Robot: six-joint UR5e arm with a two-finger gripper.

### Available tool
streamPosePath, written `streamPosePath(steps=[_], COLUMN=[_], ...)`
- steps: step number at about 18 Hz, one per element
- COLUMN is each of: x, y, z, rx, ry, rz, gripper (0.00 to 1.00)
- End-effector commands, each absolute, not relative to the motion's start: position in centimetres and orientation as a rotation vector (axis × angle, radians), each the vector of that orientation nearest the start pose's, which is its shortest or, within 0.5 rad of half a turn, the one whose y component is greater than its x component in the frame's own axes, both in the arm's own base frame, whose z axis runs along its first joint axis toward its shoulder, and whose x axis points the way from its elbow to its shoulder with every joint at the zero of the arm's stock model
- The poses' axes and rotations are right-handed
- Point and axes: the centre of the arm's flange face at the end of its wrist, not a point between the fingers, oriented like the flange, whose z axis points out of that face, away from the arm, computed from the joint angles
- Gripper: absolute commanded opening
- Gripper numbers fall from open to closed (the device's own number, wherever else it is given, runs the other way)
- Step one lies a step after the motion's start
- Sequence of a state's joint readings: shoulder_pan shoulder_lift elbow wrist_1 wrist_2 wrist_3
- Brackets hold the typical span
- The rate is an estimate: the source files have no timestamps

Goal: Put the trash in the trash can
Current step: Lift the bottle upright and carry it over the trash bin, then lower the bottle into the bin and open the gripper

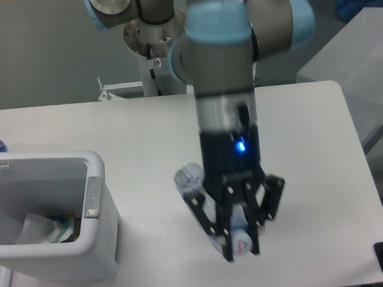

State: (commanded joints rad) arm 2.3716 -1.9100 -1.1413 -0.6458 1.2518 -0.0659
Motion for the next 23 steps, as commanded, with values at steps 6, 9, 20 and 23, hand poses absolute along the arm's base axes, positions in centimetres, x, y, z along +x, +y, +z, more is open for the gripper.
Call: streamPosePath(steps=[6, 9, 20, 23], x=[-28.0, -23.1, -20.4, -20.5], y=[59.8, 61.7, 65.9, 66.5], z=[66.2, 66.1, 62.7, 62.0], rx=[-1.975, -1.999, -2.054, -2.064], ry=[-0.574, -0.497, -0.446, -0.449], rz=[0.045, -0.009, -0.067, -0.071], gripper=[0.33, 0.33, 0.33, 0.33])
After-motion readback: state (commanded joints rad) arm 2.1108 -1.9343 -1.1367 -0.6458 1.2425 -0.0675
